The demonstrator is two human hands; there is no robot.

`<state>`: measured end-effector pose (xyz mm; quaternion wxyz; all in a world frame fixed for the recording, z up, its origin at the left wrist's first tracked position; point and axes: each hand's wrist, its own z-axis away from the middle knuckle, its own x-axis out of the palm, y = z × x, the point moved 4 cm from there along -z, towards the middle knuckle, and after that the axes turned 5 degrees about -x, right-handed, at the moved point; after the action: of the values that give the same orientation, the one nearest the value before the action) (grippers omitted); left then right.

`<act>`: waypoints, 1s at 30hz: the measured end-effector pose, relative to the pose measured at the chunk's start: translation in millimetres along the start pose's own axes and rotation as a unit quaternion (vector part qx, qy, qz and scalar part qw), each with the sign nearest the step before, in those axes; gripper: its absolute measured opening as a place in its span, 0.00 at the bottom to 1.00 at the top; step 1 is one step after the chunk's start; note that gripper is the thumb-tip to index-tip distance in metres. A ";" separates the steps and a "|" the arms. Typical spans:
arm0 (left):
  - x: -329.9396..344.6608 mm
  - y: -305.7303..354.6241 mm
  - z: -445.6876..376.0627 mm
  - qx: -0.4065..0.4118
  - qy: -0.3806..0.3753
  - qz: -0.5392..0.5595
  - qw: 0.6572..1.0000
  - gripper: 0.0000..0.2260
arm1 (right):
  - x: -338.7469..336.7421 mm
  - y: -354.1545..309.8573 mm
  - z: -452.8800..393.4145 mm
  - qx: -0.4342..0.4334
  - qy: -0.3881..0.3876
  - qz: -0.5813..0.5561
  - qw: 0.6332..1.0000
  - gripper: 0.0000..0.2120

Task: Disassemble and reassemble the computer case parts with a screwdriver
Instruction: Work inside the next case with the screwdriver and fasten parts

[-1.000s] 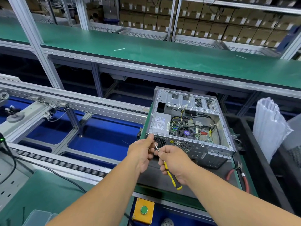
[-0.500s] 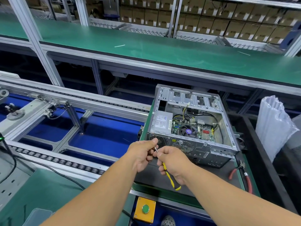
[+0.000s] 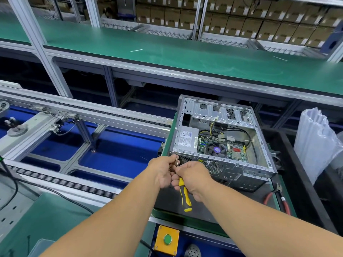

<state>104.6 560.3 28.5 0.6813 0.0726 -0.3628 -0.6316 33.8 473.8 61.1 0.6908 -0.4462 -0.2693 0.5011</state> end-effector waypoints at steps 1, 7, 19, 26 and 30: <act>-0.2 2.1 -1.4 0.007 -0.001 -0.007 1.000 0.07 | 0.7 0.1 -0.6 0.001 -0.002 -0.001 1.000 0.09; -4.5 12.4 -5.5 0.044 0.019 -0.074 0.996 0.07 | -0.5 0.7 -1.8 -0.001 0.010 -0.003 1.000 0.07; -4.4 12.2 -1.7 0.032 0.023 -0.088 0.995 0.08 | 6.5 -1.8 -7.5 0.013 0.023 -0.035 0.999 0.06; -16.1 6.0 1.9 0.048 0.015 -0.098 0.994 0.12 | 24.5 -0.2 -7.9 0.065 0.017 -0.150 0.986 0.10; -40.5 -12.6 11.0 0.063 0.097 -0.017 0.993 0.12 | 30.2 3.0 -6.4 0.099 0.022 -0.215 0.971 0.14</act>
<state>90.5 598.8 13.2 0.6963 0.1828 -0.3328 -0.6091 48.3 500.1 53.2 0.8291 -0.3180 -0.2924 0.3549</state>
